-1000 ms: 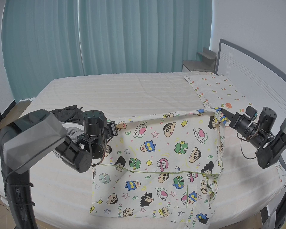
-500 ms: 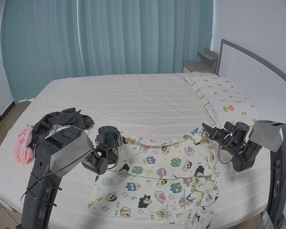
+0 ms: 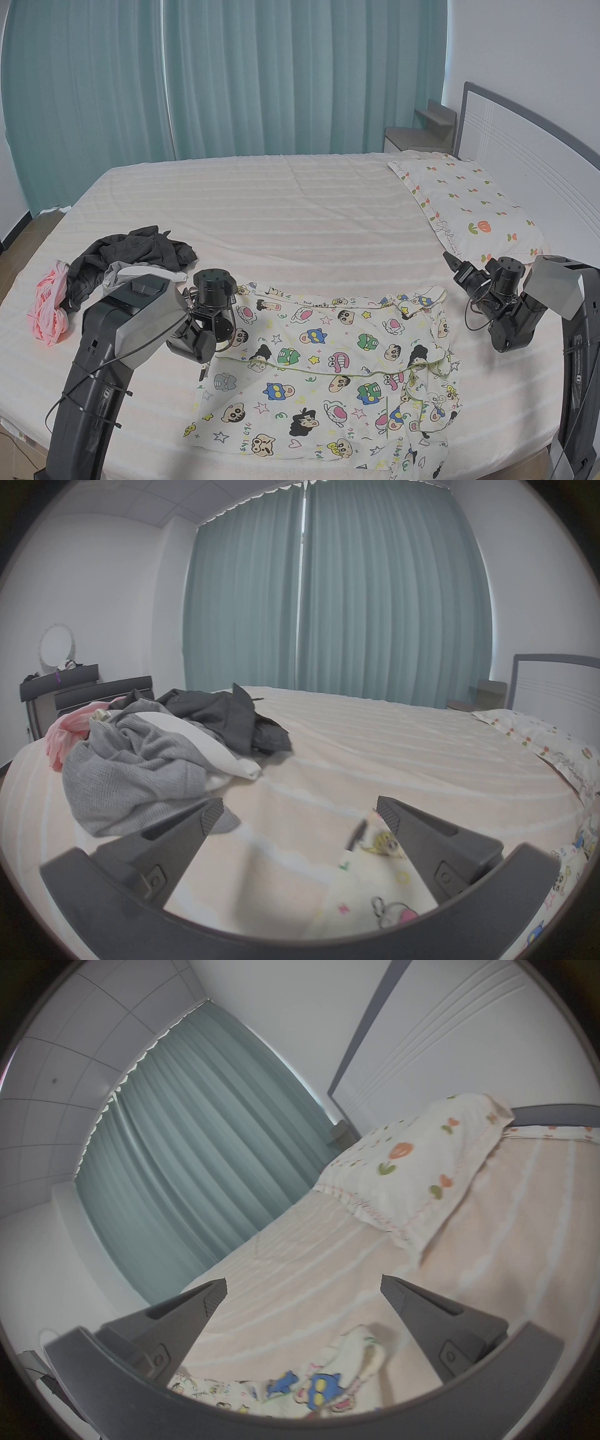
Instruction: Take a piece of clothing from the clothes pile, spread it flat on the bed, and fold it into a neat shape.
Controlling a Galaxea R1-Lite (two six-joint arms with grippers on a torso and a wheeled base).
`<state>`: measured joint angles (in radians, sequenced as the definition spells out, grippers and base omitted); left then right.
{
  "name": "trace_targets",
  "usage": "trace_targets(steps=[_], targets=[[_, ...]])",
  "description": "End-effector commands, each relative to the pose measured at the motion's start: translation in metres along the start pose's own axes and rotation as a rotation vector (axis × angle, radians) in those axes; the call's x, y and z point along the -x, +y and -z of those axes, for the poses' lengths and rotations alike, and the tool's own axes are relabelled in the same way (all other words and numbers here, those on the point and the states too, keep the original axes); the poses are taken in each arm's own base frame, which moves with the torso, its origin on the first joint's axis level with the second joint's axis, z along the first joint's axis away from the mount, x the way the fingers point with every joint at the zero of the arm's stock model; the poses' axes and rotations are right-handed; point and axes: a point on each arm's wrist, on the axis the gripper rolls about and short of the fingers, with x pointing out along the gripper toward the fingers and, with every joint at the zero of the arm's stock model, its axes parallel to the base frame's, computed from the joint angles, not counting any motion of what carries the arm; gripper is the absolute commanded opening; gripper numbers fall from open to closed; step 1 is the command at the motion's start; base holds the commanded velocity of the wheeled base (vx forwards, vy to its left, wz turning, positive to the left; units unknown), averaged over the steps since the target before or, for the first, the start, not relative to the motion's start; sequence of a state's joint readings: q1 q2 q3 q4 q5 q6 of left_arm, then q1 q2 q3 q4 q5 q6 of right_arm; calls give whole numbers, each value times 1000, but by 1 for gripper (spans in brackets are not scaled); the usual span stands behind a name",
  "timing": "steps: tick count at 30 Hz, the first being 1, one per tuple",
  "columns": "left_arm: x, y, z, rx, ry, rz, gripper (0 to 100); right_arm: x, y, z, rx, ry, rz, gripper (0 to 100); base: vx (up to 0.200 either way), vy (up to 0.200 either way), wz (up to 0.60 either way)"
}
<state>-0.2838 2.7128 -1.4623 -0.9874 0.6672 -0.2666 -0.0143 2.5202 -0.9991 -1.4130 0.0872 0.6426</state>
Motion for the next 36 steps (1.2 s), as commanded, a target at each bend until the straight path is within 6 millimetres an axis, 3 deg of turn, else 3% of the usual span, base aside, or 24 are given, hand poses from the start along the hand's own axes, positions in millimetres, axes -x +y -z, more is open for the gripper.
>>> trace_targets(steps=[1,5,8,10,11,12,14,15,16,20,27,36], targets=[[0,23,-50,75,-48,-37,100,52,-11,-18,-25,86,59,100,0,0,0],[4,36,-66,116,-51,-45,100,96,-18,-13,-64,244,47,100,0,0,0],[12,44,-67,135,-21,-29,100,111,-21,-4,-80,324,41,100,0,0,0],[33,57,-63,176,69,37,100,119,-28,11,-44,398,58,100,0,0,0],[33,57,-63,176,69,37,100,119,-28,11,-44,398,58,100,0,0,0],[54,65,-61,225,144,87,100,122,-38,25,32,450,67,100,0,0,0],[74,72,-57,271,212,121,100,132,-44,36,111,510,69,100,0,0,0],[75,73,-57,274,216,123,100,133,-44,36,117,513,67,100,0,0,0],[92,81,-57,330,271,147,100,144,-46,40,160,563,31,100,0,0,0],[125,96,-65,457,369,199,100,163,-40,44,151,634,-42,100,0,0,0],[178,111,-61,544,510,278,100,175,-41,57,204,690,-54,100,0,0,0],[191,97,-46,565,540,323,100,180,-44,72,291,751,-85,100,0,0,0]])
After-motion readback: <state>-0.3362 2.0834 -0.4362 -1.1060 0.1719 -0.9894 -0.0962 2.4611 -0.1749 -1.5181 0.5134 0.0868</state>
